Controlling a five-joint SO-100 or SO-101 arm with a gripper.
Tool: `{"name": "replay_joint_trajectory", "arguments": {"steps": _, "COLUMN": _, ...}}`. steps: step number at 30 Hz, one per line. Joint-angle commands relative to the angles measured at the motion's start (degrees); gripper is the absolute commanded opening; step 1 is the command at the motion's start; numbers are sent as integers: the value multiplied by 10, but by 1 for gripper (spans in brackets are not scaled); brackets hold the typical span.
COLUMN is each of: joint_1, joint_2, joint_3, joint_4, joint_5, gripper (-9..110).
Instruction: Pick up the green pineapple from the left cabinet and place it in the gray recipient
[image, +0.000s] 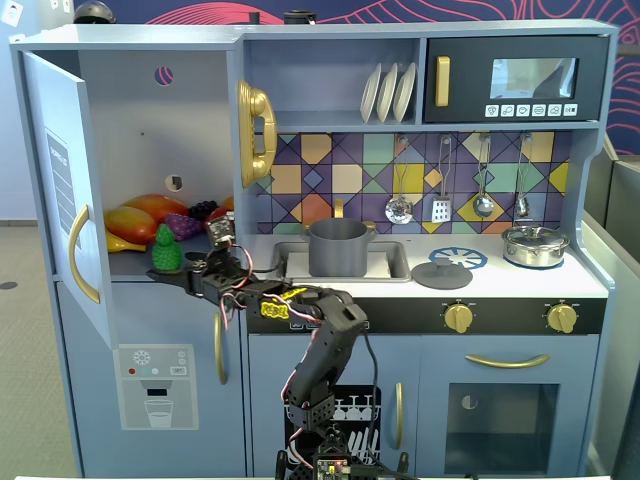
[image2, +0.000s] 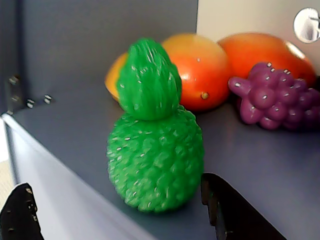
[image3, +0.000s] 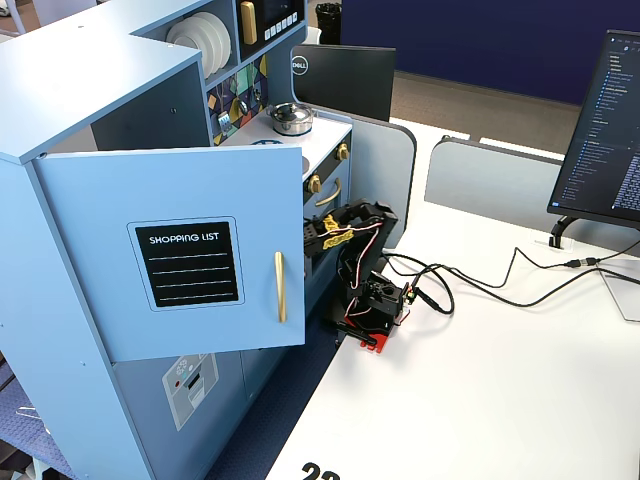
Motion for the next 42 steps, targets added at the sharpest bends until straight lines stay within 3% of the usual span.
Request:
{"name": "replay_joint_trajectory", "arguments": {"steps": 1, "joint_1": 11, "joint_2": -54, "joint_3": -94, "joint_4": -27, "joint_5": -13, "gripper": 37}}
{"name": "replay_joint_trajectory", "arguments": {"steps": 8, "joint_1": 10, "joint_2": -162, "joint_3": -221, "joint_4": -20, "joint_5": -27, "gripper": 31}}
{"name": "replay_joint_trajectory", "arguments": {"steps": 12, "joint_1": -8, "joint_2": -178, "joint_3": -245, "joint_4": -25, "joint_5": -79, "gripper": 0}}
{"name": "replay_joint_trajectory", "arguments": {"steps": 17, "joint_1": -36, "joint_2": -79, "joint_3": -185, "joint_4": -58, "joint_5": -57, "gripper": 0}}
{"name": "replay_joint_trajectory", "arguments": {"steps": 21, "joint_1": -91, "joint_2": 99, "joint_3": -62, "joint_4": -91, "joint_5": -14, "gripper": 0}}
{"name": "replay_joint_trajectory", "arguments": {"steps": 26, "joint_1": -104, "joint_2": 281, "joint_3": 56, "joint_4": -163, "joint_5": -39, "gripper": 0}}
{"name": "replay_joint_trajectory", "arguments": {"steps": 33, "joint_1": 112, "joint_2": 434, "joint_3": 103, "joint_4": -156, "joint_5": -11, "gripper": 0}}
{"name": "replay_joint_trajectory", "arguments": {"steps": 38, "joint_1": 326, "joint_2": 476, "joint_3": 50, "joint_4": -38, "joint_5": 91, "gripper": 0}}
{"name": "replay_joint_trajectory", "arguments": {"steps": 42, "joint_1": 425, "joint_2": 460, "joint_3": -6, "joint_4": 78, "joint_5": 106, "gripper": 0}}
